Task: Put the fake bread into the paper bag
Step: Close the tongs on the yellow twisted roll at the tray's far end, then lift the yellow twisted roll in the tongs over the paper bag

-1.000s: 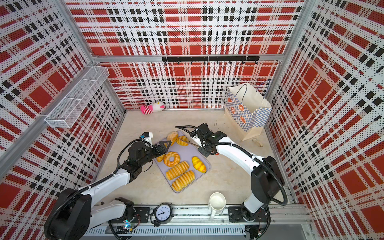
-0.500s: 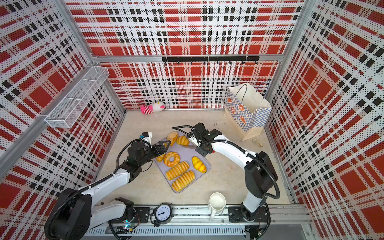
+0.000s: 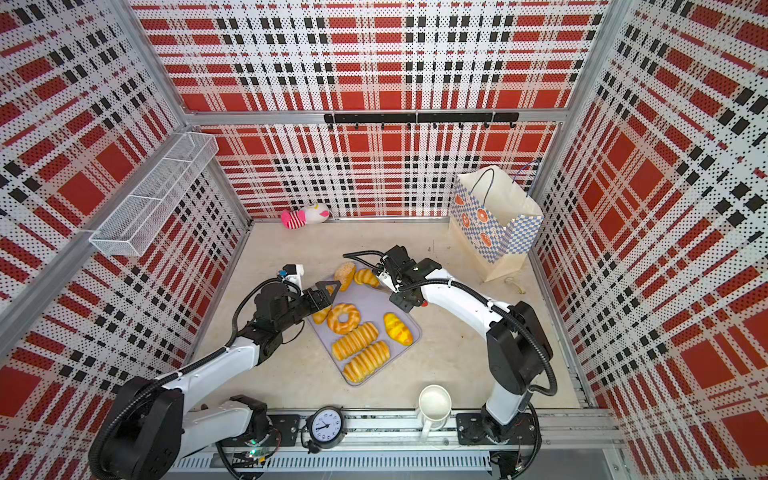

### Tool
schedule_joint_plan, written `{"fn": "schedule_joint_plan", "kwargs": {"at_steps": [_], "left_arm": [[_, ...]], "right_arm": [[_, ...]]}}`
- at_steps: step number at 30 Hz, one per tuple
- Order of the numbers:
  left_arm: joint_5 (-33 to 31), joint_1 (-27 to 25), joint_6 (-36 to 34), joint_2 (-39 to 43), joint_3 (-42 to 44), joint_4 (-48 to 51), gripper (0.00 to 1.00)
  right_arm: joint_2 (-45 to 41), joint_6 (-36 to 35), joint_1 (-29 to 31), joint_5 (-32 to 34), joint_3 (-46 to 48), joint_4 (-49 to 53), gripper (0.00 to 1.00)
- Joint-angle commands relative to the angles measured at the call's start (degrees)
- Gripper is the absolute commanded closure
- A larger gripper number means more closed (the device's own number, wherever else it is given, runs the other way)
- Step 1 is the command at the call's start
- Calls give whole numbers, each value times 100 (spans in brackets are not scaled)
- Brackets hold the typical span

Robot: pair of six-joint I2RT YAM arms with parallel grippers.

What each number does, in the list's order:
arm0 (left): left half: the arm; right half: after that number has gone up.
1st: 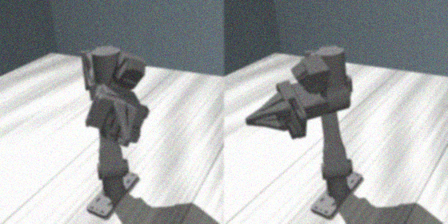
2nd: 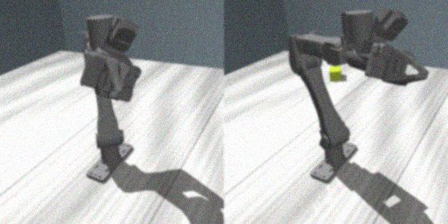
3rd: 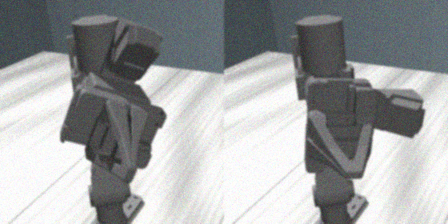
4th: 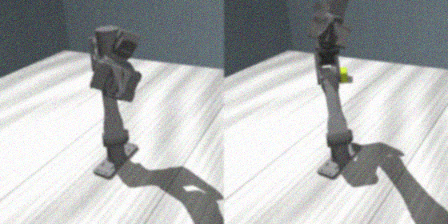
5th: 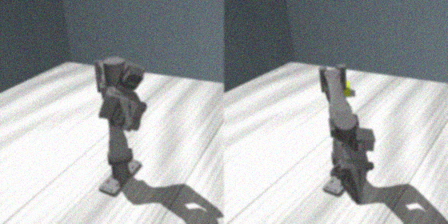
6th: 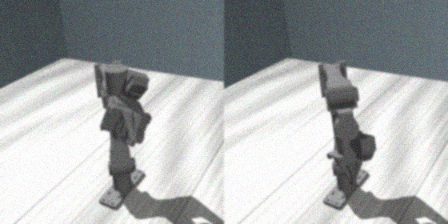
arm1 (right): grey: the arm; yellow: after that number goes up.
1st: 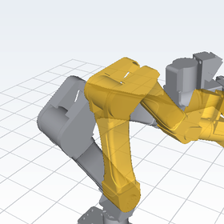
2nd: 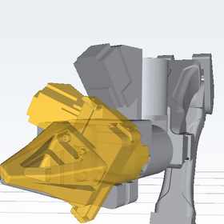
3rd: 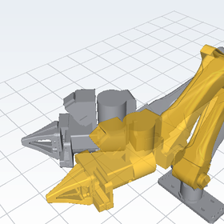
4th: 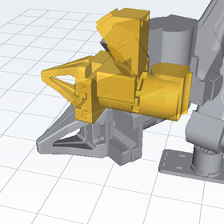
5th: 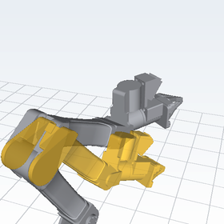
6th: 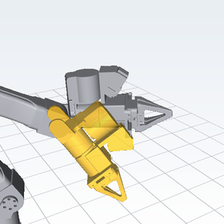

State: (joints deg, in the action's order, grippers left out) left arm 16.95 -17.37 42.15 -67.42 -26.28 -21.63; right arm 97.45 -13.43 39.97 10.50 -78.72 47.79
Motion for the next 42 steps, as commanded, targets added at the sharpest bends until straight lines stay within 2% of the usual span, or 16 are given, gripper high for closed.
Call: {"fn": "schedule_joint_plan", "kwargs": {"at_steps": [1, 13, 20, 24, 29, 31, 37, 42], "left_arm": [[53, 49, -18, 77, -17, -114, 3], [-73, -109, -22, 314, -164, -187, 3], [-187, -688, -397, 382, -433, -573, 3], [15, -973, -728, 207, -648, -882, 3], [285, -1270, -1005, -224, -1037, -1067, 3], [347, -1337, -1015, -379, -1134, -1170, 3], [593, -1400, -1057, -816, -1397, -1290, 3], [713, -1386, -1138, -970, -1509, -1291, 3]], "right_arm": [[-401, 66, 46, -67, 148, -334, 79], [-2731, 729, -199, -47, 1303, -1198, 82], [-4318, 1314, -1264, -329, 1780, -2025, 82], [-4846, 1632, -1881, -164, 1743, -2175, 83], [-5006, 2048, -2592, 670, 1431, -1977, 83], [-4870, 2165, -2939, 737, 1245, -1763, 83], [-4425, 2614, -3901, 245, 1073, -1608, 83], [-4035, 2792, -4205, -318, 1287, -1701, 81]]}}
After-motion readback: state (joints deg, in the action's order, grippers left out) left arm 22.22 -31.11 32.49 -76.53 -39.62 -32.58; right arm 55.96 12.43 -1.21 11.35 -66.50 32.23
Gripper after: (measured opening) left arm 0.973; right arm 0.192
